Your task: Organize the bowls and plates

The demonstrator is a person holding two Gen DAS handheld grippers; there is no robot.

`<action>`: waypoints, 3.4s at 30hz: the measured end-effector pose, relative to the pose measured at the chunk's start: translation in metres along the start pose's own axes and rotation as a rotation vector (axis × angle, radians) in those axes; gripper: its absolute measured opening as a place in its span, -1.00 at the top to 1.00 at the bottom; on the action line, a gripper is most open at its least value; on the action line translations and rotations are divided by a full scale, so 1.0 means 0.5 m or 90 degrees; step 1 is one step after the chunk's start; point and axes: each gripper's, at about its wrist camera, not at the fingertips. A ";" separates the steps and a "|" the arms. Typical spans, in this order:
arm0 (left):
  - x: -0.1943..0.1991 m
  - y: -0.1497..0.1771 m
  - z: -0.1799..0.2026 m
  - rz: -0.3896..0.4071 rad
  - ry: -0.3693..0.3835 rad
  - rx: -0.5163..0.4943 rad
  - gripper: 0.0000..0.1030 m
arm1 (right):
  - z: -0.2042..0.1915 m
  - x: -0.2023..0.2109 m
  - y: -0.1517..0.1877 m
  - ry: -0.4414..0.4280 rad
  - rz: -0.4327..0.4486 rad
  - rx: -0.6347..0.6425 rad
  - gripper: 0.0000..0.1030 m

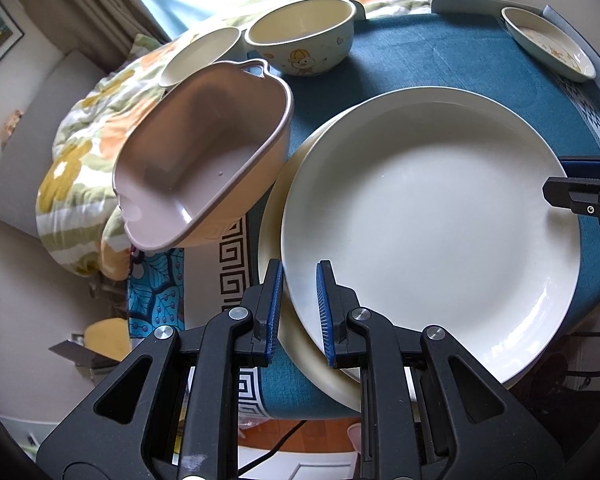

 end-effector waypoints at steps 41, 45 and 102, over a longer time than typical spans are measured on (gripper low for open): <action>0.260 -0.203 0.047 0.186 0.255 -0.002 -0.99 | 0.145 0.332 0.151 0.105 0.254 -0.261 -0.92; 0.279 -0.286 0.099 0.212 0.302 -0.030 -0.99 | 0.199 0.359 0.164 0.140 0.242 -0.306 -0.92; 0.049 -0.595 0.399 0.057 0.430 -0.125 0.70 | 0.567 0.212 0.090 -0.005 0.283 -0.492 0.71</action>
Point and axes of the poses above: each gripper's, at about its wrist camera, not at the fingertips, and x roughly against the way its jaws point, z to its right, y to its underside, and after that the axes turned 8 degrees about -y, right-handed
